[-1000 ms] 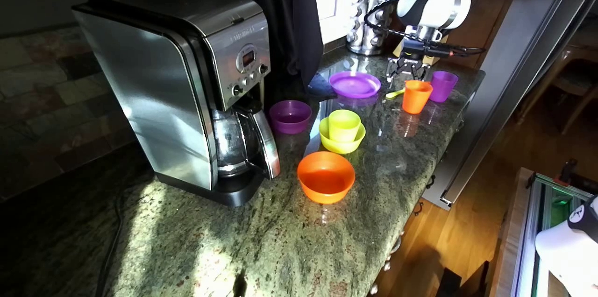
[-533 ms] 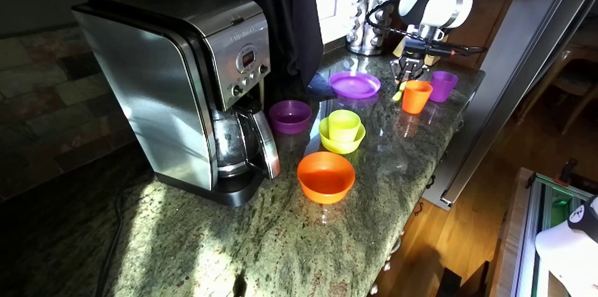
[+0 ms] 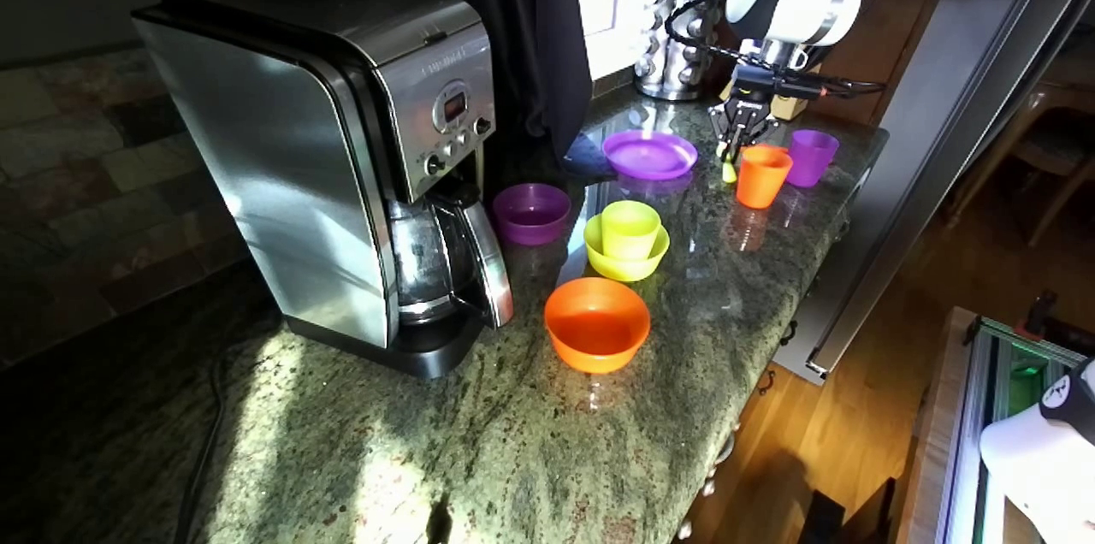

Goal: Place the green cup in the bowl and place the green knife on the green bowl

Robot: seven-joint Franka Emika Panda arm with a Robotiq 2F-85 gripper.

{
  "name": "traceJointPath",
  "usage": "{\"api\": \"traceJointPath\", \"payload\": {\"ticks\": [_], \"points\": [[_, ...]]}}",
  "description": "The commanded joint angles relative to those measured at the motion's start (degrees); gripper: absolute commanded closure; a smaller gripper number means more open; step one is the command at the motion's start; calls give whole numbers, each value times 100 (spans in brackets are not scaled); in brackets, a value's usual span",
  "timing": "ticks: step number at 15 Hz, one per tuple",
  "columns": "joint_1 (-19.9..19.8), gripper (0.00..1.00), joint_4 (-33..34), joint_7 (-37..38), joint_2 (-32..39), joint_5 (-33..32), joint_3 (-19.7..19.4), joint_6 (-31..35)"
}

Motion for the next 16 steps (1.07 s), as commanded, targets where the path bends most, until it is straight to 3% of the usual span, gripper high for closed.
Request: {"api": "traceJointPath", "payload": {"ticks": [1,9,16], "points": [[24,96,-208,-52,-476,93,24,45],[213,96,-753,15,-1784,338,124,132],[723,96,-1937,875,-2850,40,503,1607]]}}
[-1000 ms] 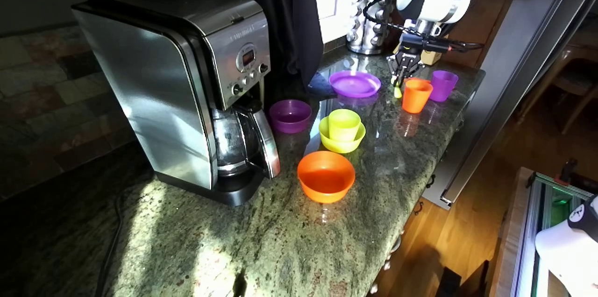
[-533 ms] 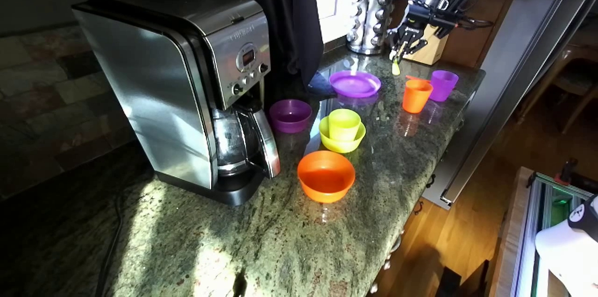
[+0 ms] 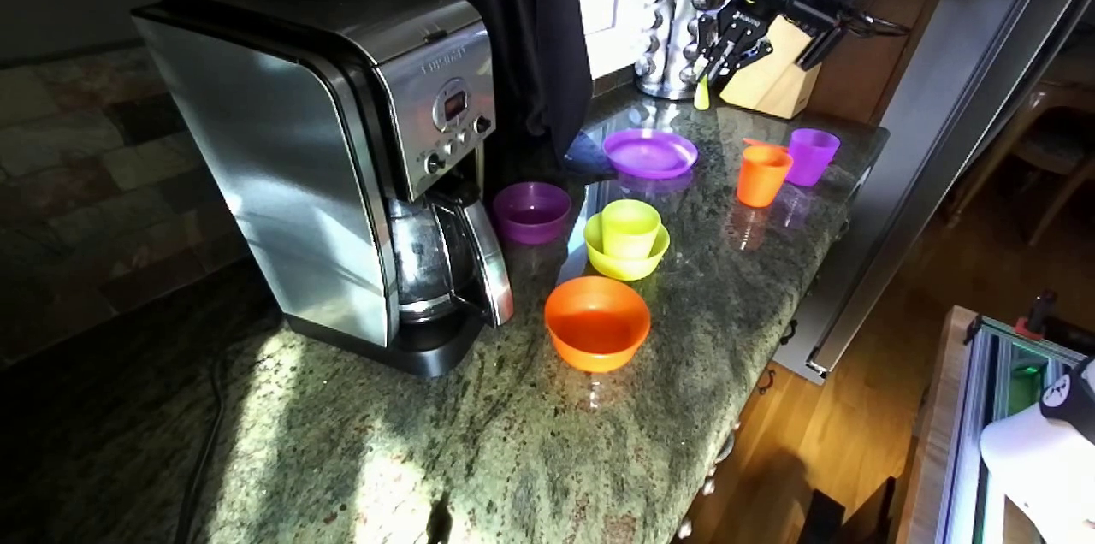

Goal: Place the green cup in the bowl and place the green knife on the green bowl

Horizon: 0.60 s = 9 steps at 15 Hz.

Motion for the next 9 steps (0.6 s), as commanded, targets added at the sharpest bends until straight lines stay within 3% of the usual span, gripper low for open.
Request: {"api": "traceJointPath", "payload": {"ticks": [1,3,4,5,9], "points": [[228,96,-929,622,-639,-184,253,921],[294,96,-1235,922,-810,-357,446,1211],[242,96,-702,524,-430,-113,313,878],[273,85,-780,570,-472,-129,365,936],[254,85,-726,545,-446,-128,321,935]]}}
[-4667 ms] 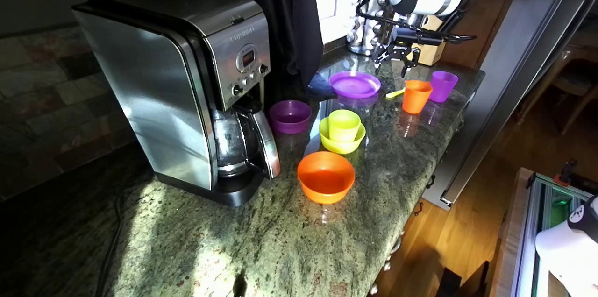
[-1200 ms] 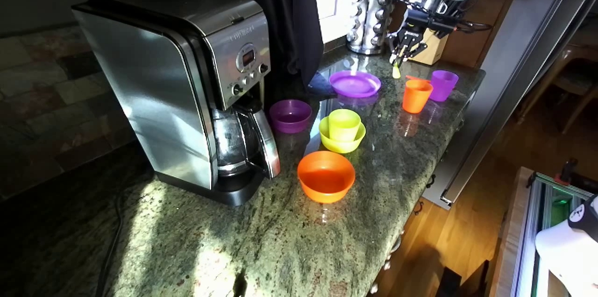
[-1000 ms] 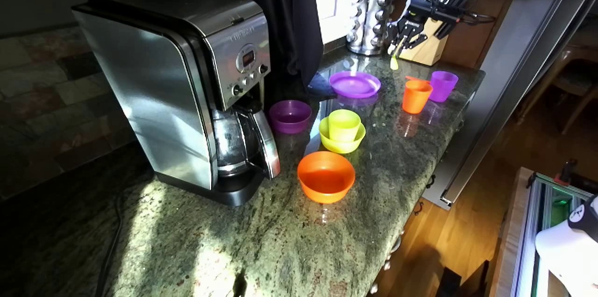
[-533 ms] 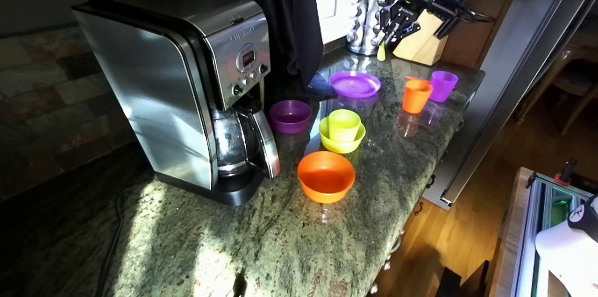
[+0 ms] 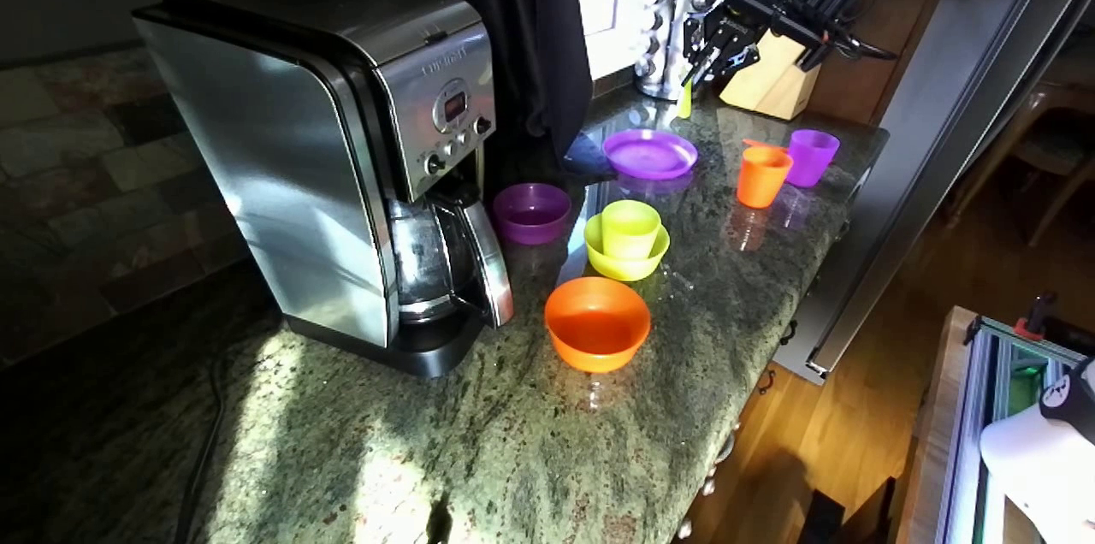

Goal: Place the green cup in the bowl and place the green knife on the green bowl

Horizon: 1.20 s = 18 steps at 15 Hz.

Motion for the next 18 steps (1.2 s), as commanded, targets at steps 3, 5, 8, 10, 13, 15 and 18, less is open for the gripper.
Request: {"api": "traceJointPath", "payload": {"ticks": [3,5,8,10,13,15,18], "points": [[5,85,9,-12,4,4,-18,-12],[8,96,-179,158,-107,-285,69,81],[51,96,-695,96,-521,-789,229,140],[40,96,-1009,176,-773,-1036,341,162],[77,96,-1538,93,-1247,-1018,488,156],[138,96,-1841,-36,-1561,-839,541,120],[312,96,-2165,-242,-1960,-642,586,21]]}}
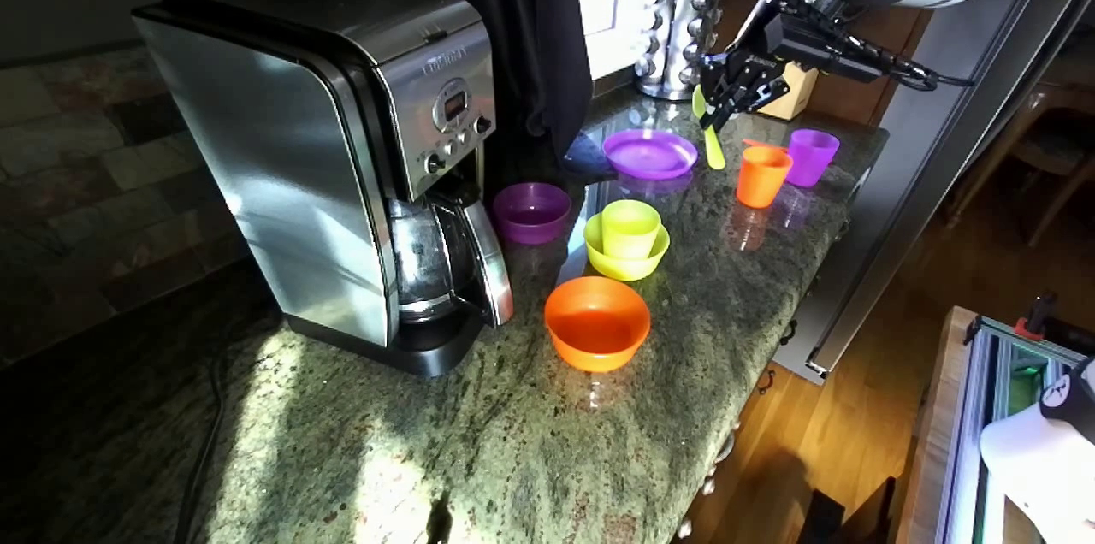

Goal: Place the green cup in the bowl and place the green knife on the green bowl

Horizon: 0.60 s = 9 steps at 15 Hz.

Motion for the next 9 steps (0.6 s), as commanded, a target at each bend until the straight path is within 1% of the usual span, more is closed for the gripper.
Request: {"api": "traceJointPath", "payload": {"ticks": [1,4,7,9], "points": [[226,96,-571,-263,-672,260,67,-45],[523,96,-498,-592,-675,402,79,-303],[775,96,-199,-1062,-403,413,51,-827],[746,96,-28,-1248,-238,190,114,-1188]]}}
